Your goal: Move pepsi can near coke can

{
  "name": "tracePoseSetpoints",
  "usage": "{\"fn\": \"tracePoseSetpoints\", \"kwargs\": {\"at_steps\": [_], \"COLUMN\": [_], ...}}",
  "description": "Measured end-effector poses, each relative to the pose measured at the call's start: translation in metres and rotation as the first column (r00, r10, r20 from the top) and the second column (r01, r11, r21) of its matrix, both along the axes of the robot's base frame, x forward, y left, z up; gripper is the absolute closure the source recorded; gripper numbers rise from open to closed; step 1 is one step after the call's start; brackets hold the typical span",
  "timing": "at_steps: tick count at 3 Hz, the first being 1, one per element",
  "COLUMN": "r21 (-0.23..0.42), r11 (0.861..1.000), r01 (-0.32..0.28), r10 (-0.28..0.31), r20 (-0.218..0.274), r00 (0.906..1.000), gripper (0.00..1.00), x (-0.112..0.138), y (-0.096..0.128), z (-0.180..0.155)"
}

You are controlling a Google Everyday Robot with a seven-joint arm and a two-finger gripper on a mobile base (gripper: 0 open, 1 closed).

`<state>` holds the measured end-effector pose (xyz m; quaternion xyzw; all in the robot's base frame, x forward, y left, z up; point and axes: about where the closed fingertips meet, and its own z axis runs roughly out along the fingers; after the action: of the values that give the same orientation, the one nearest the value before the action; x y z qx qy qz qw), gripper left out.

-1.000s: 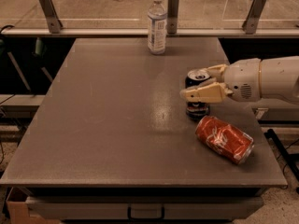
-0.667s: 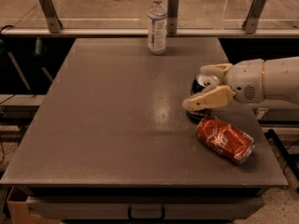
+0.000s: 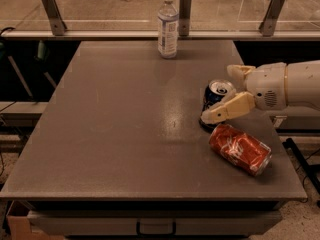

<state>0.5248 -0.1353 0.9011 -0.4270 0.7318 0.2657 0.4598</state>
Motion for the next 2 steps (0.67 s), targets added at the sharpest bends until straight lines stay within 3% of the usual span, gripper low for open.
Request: {"fn": "tracePoseSetpoints", "kwargs": {"at_steps": [1,2], "r21": [-0.059,-0.129], "r11": [0.997,0.978], "r01": [0.054,0.164], "r10": [-0.050,-0.135], "r20": [0.064,0.203], "r00": [0.9967,0.9698], "gripper": [0.00,0.00], "x": [-0.009,-0.035], "y": [-0.058,-0.137], "z": [0.031,0.092]}}
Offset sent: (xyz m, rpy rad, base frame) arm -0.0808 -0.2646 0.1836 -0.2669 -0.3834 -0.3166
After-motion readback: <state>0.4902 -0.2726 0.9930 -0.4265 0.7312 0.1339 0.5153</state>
